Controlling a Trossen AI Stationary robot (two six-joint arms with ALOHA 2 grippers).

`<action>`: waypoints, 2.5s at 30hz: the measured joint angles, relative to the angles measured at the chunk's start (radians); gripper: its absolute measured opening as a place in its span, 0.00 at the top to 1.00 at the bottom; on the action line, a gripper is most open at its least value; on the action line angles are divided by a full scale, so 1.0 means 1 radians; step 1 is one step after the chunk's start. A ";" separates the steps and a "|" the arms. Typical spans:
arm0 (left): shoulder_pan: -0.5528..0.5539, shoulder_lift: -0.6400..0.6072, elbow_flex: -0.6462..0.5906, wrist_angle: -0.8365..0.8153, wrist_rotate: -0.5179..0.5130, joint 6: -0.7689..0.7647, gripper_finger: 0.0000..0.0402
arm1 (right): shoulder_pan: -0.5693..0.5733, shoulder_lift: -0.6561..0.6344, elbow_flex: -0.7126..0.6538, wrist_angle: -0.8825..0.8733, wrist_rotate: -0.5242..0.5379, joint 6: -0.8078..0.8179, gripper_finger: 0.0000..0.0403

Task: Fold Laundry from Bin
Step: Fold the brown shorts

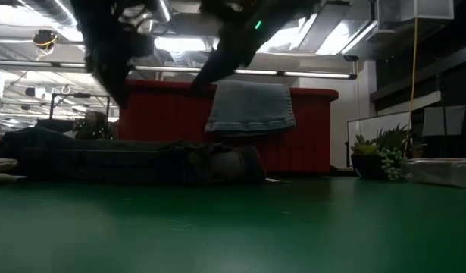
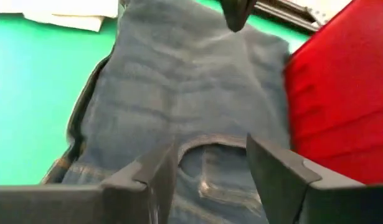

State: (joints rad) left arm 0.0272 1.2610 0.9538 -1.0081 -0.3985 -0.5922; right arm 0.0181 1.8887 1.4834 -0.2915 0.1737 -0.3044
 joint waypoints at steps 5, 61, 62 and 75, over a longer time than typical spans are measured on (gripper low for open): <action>-0.011 0.002 0.057 0.107 -0.002 0.112 0.99 | 0.023 -0.122 0.001 -0.094 0.035 -0.063 0.53; 1.033 0.333 0.068 1.277 0.282 0.695 0.51 | 0.028 -0.285 0.002 -0.339 0.114 -0.067 0.53; 1.032 0.339 0.067 1.292 0.285 0.712 0.51 | 0.028 -0.285 0.002 -0.339 0.124 -0.067 0.53; 1.025 0.455 0.196 1.156 0.342 1.038 0.51 | 0.028 -0.268 0.001 -0.337 0.253 -0.067 0.53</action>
State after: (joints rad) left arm 1.0523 1.7160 1.1493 0.1480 -0.0565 0.4459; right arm 0.0456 1.6209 1.4841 -0.6288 0.4271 -0.3712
